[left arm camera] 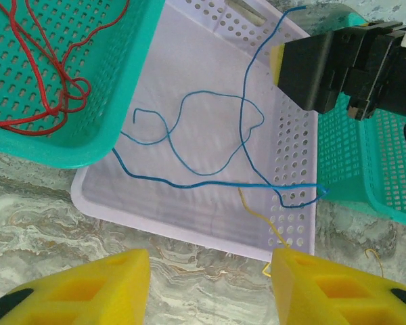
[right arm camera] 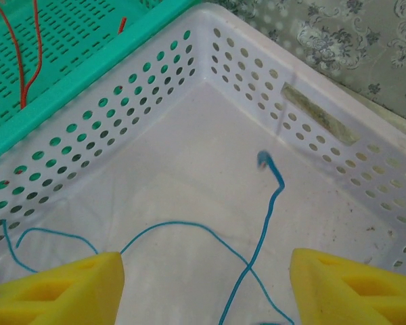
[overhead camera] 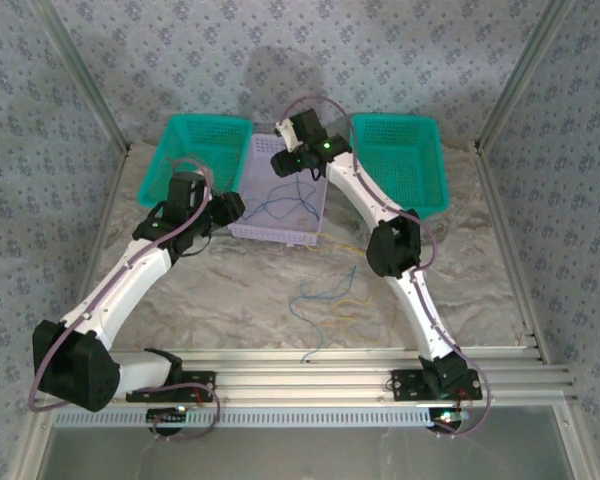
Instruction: Untangle the cables
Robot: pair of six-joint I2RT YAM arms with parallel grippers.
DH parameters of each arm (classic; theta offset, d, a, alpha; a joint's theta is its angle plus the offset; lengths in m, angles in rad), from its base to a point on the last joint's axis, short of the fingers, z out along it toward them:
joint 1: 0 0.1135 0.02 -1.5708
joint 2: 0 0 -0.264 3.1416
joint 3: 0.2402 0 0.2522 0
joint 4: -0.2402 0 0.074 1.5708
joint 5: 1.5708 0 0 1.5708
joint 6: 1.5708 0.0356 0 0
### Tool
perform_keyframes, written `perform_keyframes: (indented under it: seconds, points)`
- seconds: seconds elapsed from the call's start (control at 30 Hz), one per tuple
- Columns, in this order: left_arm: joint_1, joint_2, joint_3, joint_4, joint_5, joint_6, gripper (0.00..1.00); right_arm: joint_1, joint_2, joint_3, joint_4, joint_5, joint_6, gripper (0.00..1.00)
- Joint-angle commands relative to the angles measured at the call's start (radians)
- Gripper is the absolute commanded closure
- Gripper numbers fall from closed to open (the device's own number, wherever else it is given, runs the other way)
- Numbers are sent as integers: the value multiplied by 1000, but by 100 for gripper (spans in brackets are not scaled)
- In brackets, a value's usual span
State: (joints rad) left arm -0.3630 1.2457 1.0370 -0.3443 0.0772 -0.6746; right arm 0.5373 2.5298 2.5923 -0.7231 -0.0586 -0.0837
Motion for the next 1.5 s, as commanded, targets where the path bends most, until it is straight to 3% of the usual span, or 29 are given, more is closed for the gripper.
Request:
perform_keyframes:
  seconds: [0.0, 0.27, 0.5, 0.77, 0.97, 1.13, 1.3, 1.4, 1.47]
  points:
    - [-10, 4, 42, -24, -17, 8, 50, 12, -113, -19, -30, 10, -12, 32]
    - [-25, 0, 53, -44, -13, 9, 49, 19, -392, -195, -40, 9, 29, 31]
    - [-79, -34, 41, -71, -18, 7, 49, 44, -815, -820, 117, 100, 83, 30]
    - [-179, -31, 31, -93, -5, -5, 49, 51, -1099, -1344, 30, 281, 227, 29]
    - [-249, 13, 21, -82, 13, 8, 49, 41, -1238, -1628, 53, 327, 368, 29]
    - [-299, 70, 13, -60, 38, 16, 49, 27, -1296, -1726, 74, 331, 402, 28]
    - [-339, 124, 20, -42, 47, 14, 49, 9, -1248, -1775, 164, 292, 417, 30]
    - [-362, 145, 30, -40, 43, 16, 49, -6, -1192, -1768, 195, 290, 405, 33]
    - [-373, 150, 32, -35, 39, 18, 49, -21, -1163, -1758, 217, 266, 397, 46]
